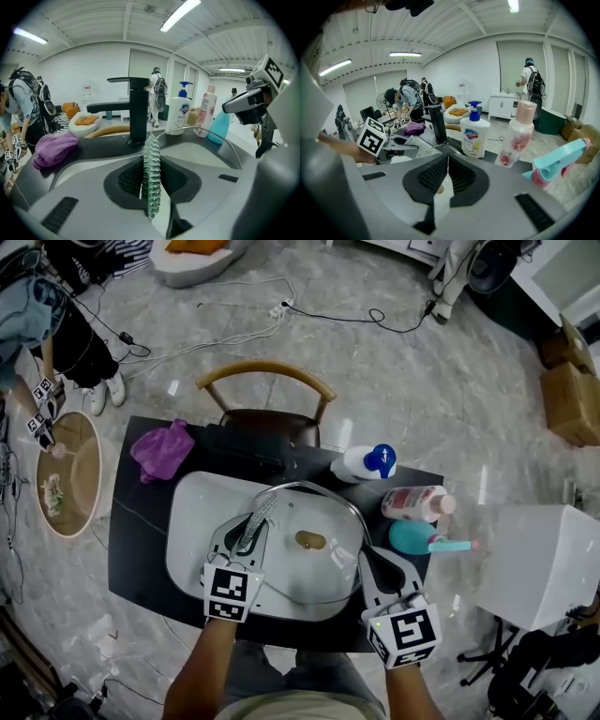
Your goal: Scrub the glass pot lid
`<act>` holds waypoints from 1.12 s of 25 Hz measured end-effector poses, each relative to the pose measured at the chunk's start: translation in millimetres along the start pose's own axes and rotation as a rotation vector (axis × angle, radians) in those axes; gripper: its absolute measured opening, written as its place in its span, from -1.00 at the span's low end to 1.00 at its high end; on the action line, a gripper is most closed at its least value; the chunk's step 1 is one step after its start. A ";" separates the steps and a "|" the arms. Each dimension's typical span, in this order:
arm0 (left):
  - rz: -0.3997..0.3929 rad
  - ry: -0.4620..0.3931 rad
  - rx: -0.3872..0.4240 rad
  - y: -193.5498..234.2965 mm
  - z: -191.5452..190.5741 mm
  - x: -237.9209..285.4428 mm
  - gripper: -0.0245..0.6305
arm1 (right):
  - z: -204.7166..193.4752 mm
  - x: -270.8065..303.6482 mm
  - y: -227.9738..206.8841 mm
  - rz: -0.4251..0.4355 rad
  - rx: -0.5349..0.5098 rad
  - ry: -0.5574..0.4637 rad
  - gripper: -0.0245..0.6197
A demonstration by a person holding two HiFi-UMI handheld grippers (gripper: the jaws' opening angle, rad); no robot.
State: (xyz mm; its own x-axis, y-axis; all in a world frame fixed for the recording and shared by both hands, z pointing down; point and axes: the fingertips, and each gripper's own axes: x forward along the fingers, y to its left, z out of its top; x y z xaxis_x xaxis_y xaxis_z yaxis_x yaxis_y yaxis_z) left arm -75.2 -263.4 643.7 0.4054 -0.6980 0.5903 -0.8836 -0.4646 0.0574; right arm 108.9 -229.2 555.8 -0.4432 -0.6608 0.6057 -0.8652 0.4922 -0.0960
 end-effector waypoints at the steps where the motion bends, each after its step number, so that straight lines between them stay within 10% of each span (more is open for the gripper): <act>1: -0.019 0.002 0.005 -8.8 0.0 0.8 -0.64 | 0.1 -1.3 -1.3 -0.004 0.003 -0.002 -0.84; 28: -0.394 -0.045 0.007 -189.0 31.7 -1.8 -0.64 | -28.3 -42.3 -39.5 -0.107 0.085 -0.028 -0.84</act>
State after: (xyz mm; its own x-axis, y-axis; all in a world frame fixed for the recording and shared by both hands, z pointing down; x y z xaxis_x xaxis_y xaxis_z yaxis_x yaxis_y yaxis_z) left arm 98.5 -191.6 606.2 0.7231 -0.4888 0.4880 -0.6568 -0.7054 0.2666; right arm 168.4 -204.6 556.3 -0.3524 -0.7232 0.5939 -0.9242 0.3689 -0.0991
